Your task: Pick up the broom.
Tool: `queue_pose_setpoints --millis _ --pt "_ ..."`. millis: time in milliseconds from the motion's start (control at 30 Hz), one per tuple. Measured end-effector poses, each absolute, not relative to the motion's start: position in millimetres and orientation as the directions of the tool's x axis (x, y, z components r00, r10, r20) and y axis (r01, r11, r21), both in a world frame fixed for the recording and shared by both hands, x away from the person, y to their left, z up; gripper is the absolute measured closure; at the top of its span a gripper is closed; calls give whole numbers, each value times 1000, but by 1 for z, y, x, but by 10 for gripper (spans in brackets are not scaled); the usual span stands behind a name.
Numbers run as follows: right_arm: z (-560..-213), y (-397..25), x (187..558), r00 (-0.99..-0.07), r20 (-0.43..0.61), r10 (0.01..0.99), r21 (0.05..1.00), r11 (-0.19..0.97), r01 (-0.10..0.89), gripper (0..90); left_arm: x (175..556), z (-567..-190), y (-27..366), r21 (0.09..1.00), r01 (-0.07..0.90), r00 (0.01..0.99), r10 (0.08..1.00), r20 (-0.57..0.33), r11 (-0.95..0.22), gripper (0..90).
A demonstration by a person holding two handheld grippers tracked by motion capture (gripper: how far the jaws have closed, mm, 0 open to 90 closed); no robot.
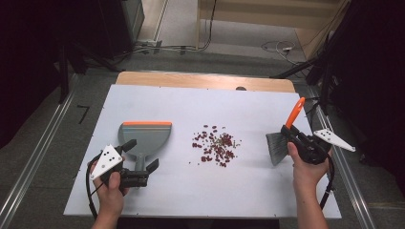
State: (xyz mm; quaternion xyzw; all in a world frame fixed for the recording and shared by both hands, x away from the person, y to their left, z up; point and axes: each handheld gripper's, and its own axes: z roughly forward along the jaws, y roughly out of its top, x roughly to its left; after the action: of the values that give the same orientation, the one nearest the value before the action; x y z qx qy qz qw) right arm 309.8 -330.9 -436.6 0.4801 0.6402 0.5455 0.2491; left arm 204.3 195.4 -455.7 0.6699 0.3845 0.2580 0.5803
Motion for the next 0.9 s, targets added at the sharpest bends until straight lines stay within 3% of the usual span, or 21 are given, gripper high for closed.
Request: queue_pose_setpoints --millis 400,900 --pt "-408 -297 296 -499 178 848 961 -41 273 691 213 -447 177 978 205 600 794 -97 -35 3" --pt "-401 -249 286 -600 172 781 965 -11 261 691 226 -443 149 976 214 637 763 -111 -36 3"
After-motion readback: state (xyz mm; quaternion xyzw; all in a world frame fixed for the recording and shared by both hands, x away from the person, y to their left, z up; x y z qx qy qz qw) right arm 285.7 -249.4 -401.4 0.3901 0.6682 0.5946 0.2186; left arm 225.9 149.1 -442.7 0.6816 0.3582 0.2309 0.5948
